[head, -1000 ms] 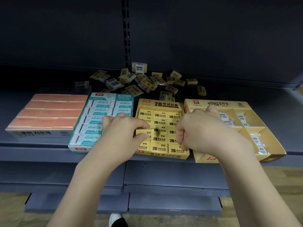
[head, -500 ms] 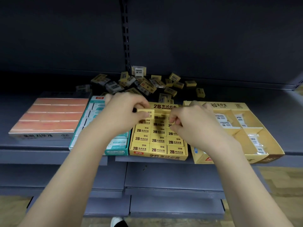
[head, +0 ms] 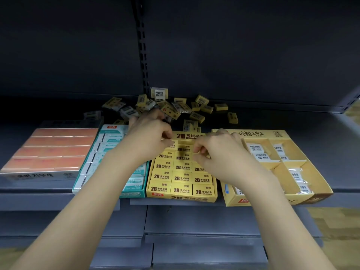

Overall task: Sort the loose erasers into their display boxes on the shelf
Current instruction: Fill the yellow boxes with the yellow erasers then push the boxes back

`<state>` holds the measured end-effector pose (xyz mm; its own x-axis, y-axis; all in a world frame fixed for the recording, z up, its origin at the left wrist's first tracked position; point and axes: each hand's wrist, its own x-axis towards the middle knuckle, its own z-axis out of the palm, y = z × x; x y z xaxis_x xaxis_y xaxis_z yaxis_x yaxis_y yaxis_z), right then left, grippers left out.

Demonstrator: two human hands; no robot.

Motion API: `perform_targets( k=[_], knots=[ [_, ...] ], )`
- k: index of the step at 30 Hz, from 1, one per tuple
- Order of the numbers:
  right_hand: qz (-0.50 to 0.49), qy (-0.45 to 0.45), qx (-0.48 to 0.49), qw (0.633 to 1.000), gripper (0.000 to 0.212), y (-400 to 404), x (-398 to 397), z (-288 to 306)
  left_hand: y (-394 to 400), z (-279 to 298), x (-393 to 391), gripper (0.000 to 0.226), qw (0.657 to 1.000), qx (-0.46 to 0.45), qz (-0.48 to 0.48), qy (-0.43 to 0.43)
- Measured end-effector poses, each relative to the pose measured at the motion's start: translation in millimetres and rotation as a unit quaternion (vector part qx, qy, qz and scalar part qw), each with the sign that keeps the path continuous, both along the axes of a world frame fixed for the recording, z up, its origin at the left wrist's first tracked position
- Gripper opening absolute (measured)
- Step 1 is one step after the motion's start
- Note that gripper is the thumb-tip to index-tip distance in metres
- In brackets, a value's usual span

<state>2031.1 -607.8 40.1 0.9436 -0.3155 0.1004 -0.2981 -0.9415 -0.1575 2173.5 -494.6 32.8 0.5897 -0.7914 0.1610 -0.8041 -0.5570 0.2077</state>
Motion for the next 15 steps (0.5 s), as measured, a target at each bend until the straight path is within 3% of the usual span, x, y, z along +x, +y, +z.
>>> perform_targets(
  k=[5,11,15],
  knots=[
    [0.012,-0.019,-0.010,1.000,0.017,-12,5,5,1,-3,-1,0.016,0.998,-0.028,-0.053,0.007],
    [0.023,-0.035,0.023,0.999,0.017,-35,13,8,-1,10,5,0.021,0.994,0.061,-0.093,-0.018],
    [0.008,-0.023,0.031,0.999,0.018,-52,12,13,-18,12,18,0.023,0.993,0.015,-0.117,-0.032]
  ],
)
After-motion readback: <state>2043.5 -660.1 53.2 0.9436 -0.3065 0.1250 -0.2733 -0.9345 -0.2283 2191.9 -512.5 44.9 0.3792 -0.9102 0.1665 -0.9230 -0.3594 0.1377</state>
